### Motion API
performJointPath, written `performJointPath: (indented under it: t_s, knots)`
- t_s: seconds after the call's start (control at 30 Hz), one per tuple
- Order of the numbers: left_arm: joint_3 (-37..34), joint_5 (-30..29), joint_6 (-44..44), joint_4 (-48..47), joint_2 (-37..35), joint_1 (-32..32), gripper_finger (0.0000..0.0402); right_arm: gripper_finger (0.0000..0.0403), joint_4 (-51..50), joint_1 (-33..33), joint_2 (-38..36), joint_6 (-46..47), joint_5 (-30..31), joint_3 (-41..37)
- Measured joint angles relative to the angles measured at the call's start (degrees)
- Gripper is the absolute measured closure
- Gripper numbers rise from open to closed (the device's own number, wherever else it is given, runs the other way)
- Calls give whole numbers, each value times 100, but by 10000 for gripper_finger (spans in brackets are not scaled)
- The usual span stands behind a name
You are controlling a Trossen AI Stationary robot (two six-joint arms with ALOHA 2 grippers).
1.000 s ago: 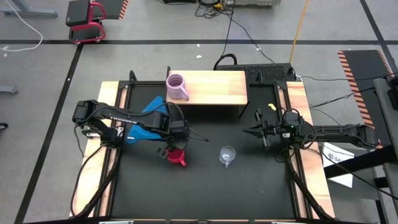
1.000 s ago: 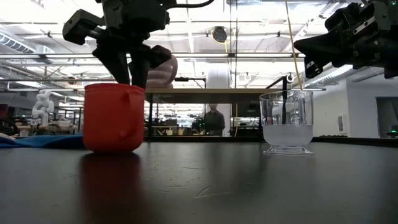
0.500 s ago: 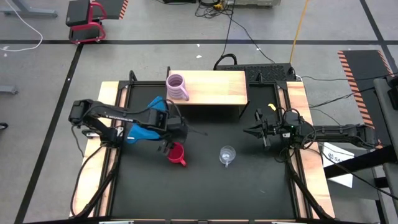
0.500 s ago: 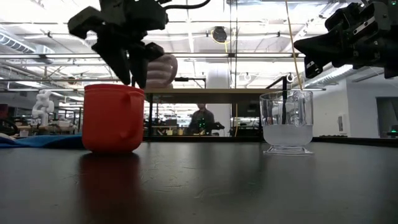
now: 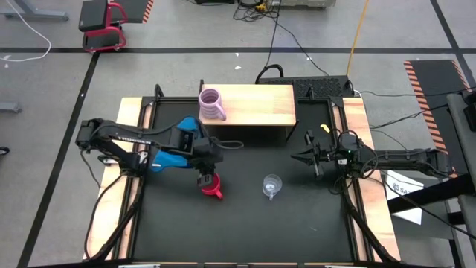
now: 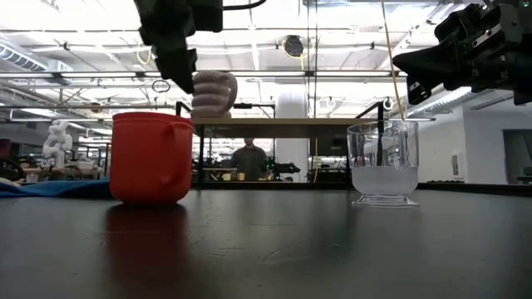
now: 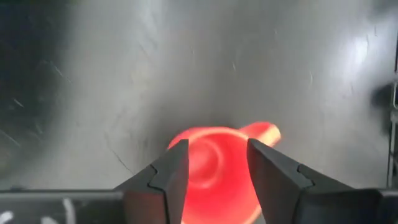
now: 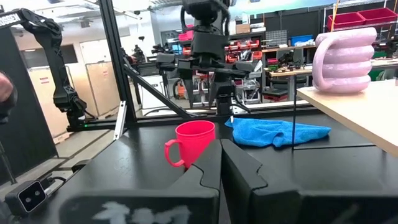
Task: Stack small to large cups/mugs on shelf
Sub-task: Put the red mug on the shelf
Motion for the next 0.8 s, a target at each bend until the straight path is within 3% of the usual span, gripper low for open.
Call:
performJointPath:
  t_s: [0.13, 0.3, 0.57, 0.8]
  knots:
    - [0, -152, 105, -556, -4, -102, 266, 403, -5, 0, 0, -6, 0, 0]
    - [-96, -1045, -35, -1116, -7, -188, 276, 403, -25, 0, 2, 22, -2, 1]
    - [-734, -1144, 63, -530, -404, -210, 277, 403, -44, 0, 20, 71, -2, 0]
    - [-1659, -1151, 4, 630, -1328, -210, 277, 403, -25, 0, 63, 71, -2, 0]
